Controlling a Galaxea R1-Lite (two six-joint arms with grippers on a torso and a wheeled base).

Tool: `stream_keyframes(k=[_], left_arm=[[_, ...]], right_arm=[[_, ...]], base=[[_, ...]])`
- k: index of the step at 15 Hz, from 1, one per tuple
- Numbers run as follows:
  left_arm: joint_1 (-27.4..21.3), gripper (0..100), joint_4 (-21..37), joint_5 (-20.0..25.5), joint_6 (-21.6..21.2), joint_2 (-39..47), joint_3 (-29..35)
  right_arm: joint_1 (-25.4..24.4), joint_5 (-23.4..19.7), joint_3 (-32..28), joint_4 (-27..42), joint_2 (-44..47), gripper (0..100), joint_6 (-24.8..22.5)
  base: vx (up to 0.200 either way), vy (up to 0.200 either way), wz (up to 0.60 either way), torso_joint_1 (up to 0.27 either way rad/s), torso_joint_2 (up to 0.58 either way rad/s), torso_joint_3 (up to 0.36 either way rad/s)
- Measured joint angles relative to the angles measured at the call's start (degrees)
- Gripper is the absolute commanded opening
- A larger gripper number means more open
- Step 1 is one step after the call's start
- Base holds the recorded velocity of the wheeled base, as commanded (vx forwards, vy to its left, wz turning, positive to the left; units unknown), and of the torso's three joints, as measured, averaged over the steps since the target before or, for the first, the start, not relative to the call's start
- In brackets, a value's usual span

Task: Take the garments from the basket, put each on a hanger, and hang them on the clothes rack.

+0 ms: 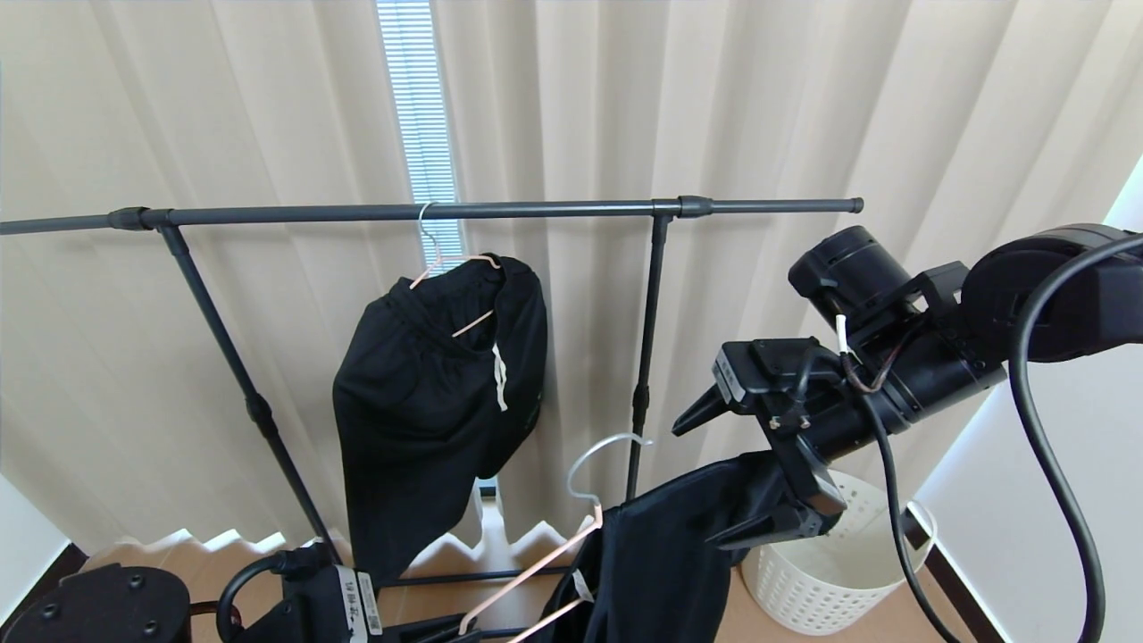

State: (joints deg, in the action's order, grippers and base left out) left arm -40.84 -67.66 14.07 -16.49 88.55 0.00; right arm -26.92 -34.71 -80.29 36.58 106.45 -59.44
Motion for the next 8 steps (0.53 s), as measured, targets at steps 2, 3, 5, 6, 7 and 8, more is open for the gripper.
stream_keyframes(k=[2,3,5,6,7,8], left_arm=[[-0.1,0,-0.4,0.0,0.0,0.0,0.0],[-0.1,0,-0.4,0.0,0.0,0.0,0.0],[-0.1,0,-0.4,0.0,0.0,0.0,0.0],[-0.1,0,-0.4,-0.1,0.0,0.0,0.0],[-0.1,0,-0.5,0.0,0.0,0.0,0.0],[-0.1,0,-0.8,-0.1,0.0,0.0,0.0]], right_arm=[[-0.5,0.0,0.0,0.0,0.2,100,0.0],[-0.8,0.1,-0.1,-0.5,0.4,100,0.1],[-1.2,0.1,-0.1,-1.9,0.6,100,0.7],[-1.3,0.1,-0.1,-2.0,0.6,0,0.8],[-1.4,0.1,0.0,-2.0,0.6,0,0.9],[-1.6,0.3,0.0,-2.0,0.7,0,1.0]], base=[[0.000,0.000,0.00,0.000,0.00,0.000],[0.000,0.000,0.00,0.000,0.00,0.000],[0.000,0.000,0.00,0.000,0.00,0.000],[0.000,0.000,0.00,0.000,0.00,0.000],[0.000,0.000,0.00,0.000,0.00,0.000],[0.000,0.000,0.00,0.000,0.00,0.000]])
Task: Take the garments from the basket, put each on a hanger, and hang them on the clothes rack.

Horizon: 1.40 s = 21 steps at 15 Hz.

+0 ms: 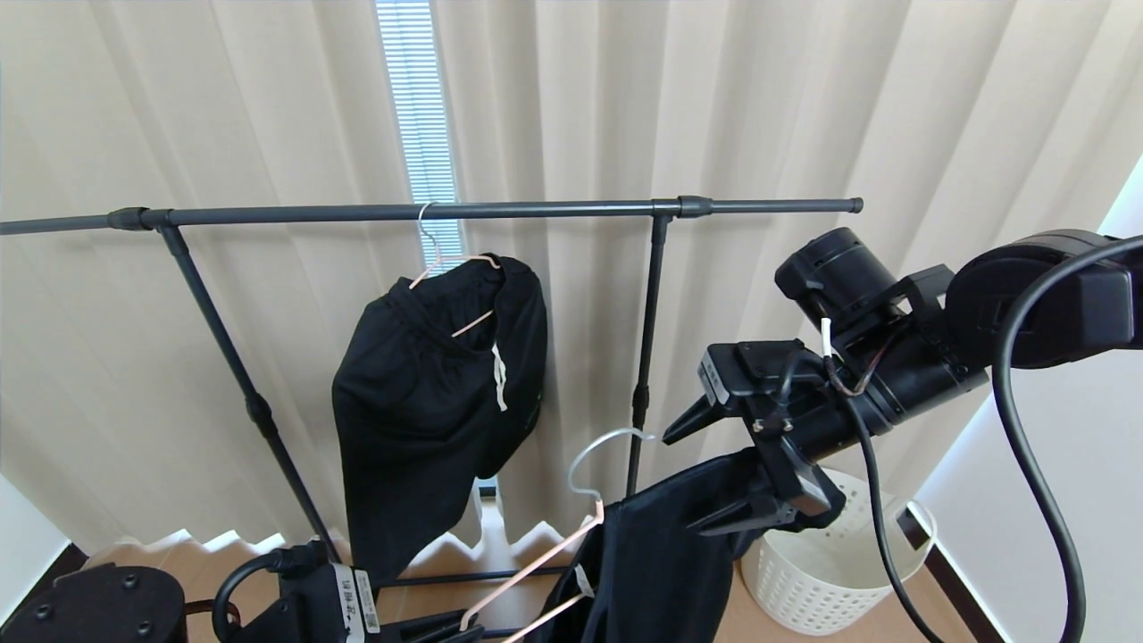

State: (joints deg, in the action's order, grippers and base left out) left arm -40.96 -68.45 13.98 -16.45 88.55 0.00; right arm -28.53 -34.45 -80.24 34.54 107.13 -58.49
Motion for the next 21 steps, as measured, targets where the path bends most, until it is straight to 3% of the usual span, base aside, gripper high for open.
stream_keyframes(k=[12,13,17,21], left_arm=[[0.4,0,-0.6,-0.1,1.0,0.9,0.0],[0.4,100,-0.7,-0.1,1.1,0.9,0.0],[0.4,100,-2.7,-0.3,3.8,1.5,0.0],[1.2,100,-7.9,-0.1,6.3,1.7,0.0]], right_arm=[[-0.5,0.0,3.2,-0.4,-2.6,0,-0.2],[-0.5,0.0,3.3,-0.3,-3.0,0,-0.2],[-0.5,0.3,3.5,-0.1,-5.3,0,-0.1],[-0.5,4.7,4.2,-0.2,-7.0,0,-0.1]], base=[[0.000,0.000,0.00,0.000,0.00,0.000],[0.000,0.000,0.00,0.000,0.00,0.000],[0.000,0.000,0.00,0.000,0.00,0.000],[0.000,0.000,0.00,0.000,0.00,0.000]])
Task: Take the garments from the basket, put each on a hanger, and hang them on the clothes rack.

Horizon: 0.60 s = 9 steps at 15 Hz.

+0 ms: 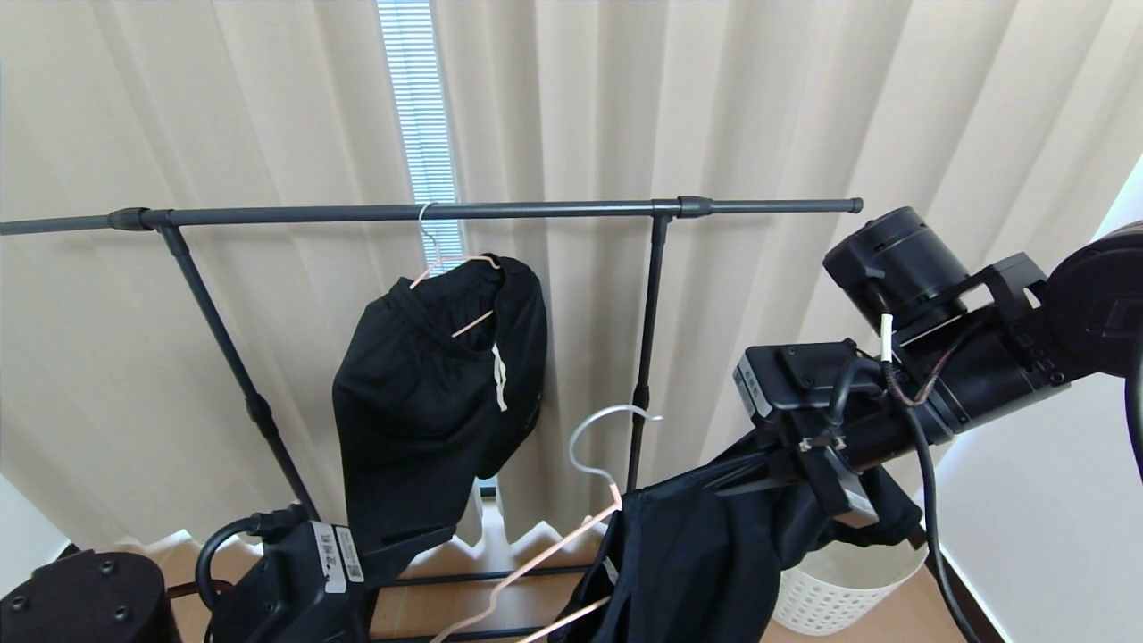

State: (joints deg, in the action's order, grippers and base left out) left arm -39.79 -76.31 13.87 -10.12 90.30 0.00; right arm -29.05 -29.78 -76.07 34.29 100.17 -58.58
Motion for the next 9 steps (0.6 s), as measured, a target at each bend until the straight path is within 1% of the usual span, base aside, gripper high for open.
stream_keyframes(k=[2,4,5,7,8,9], left_arm=[[0.7,100,-2.5,0.1,2.4,-0.1,0.0],[2.5,100,-5.3,0.3,4.9,-0.9,0.0],[4.1,100,-5.9,1.8,6.5,-1.2,0.0],[9.3,100,-6.7,9.3,9.7,-1.6,0.0],[12.7,100,-6.8,12.8,11.2,-1.6,0.1],[15.8,100,-6.8,14.9,12.4,-1.5,0.3]], right_arm=[[0.1,0.7,0.0,-0.1,-0.6,0,0.1],[0.7,1.2,0.2,-0.1,-1.2,0,0.1],[1.2,1.2,0.7,-0.2,-1.5,0,0.0],[2.0,1.3,1.4,-0.2,-2.1,0,0.0],[2.6,1.3,1.5,-0.2,-2.2,0,0.1],[3.1,1.3,1.6,-0.3,-2.4,0,0.4]], base=[[0.000,0.000,0.00,0.000,0.00,0.000],[0.000,0.000,0.00,0.000,0.00,0.000],[0.000,0.000,0.00,0.000,0.00,0.000],[0.000,0.000,0.00,0.000,0.00,0.000],[0.000,0.000,0.00,0.000,0.00,0.000],[0.000,0.000,0.00,0.000,0.00,0.000]])
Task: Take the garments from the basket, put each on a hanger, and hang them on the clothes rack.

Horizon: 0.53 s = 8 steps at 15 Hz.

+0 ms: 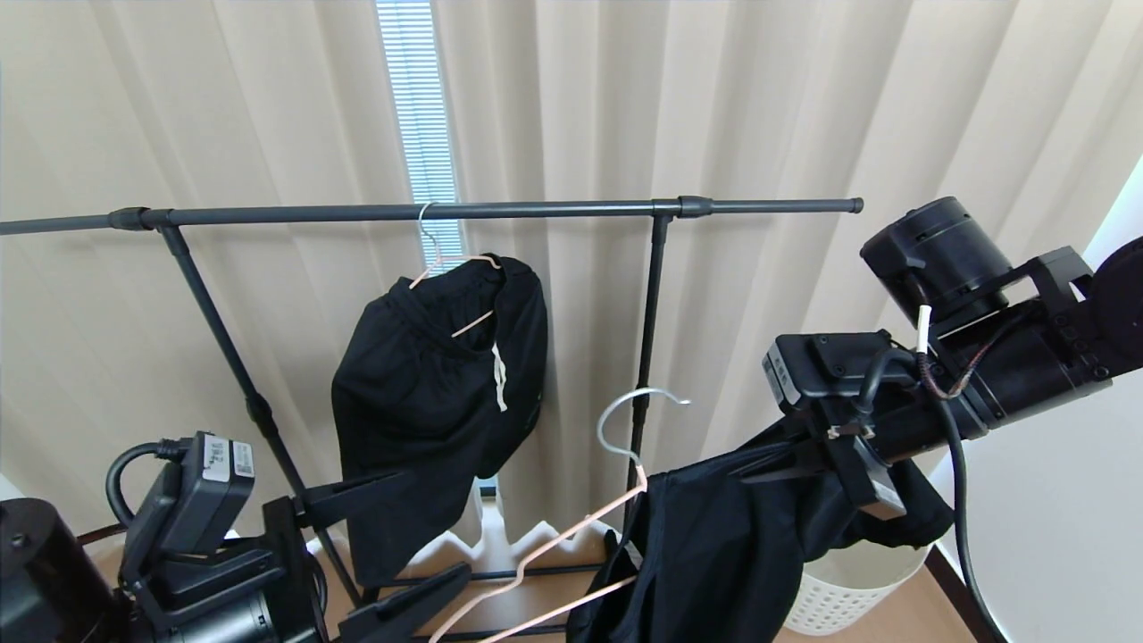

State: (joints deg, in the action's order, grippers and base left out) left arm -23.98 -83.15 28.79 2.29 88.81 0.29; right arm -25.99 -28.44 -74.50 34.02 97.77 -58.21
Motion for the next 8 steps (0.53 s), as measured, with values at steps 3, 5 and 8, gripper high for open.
stream_keyframes(k=[3,5,8], left_arm=[[9.8,100,-0.3,7.3,5.3,3.7,2.3],[13.5,100,-0.5,9.3,7.1,7.9,3.9],[15.4,100,-5.2,9.7,7.2,16.7,4.5]], right_arm=[[1.0,-0.2,0.3,0.0,-1.5,0,0.5],[1.2,-0.7,1.2,0.0,-3.2,0,0.5],[1.0,-3.1,1.9,-0.1,-5.0,0,1.7]], base=[[0.000,0.000,0.00,0.000,0.00,0.000],[0.000,0.000,0.00,0.000,0.00,0.000],[0.000,0.000,0.00,0.000,0.00,0.000]])
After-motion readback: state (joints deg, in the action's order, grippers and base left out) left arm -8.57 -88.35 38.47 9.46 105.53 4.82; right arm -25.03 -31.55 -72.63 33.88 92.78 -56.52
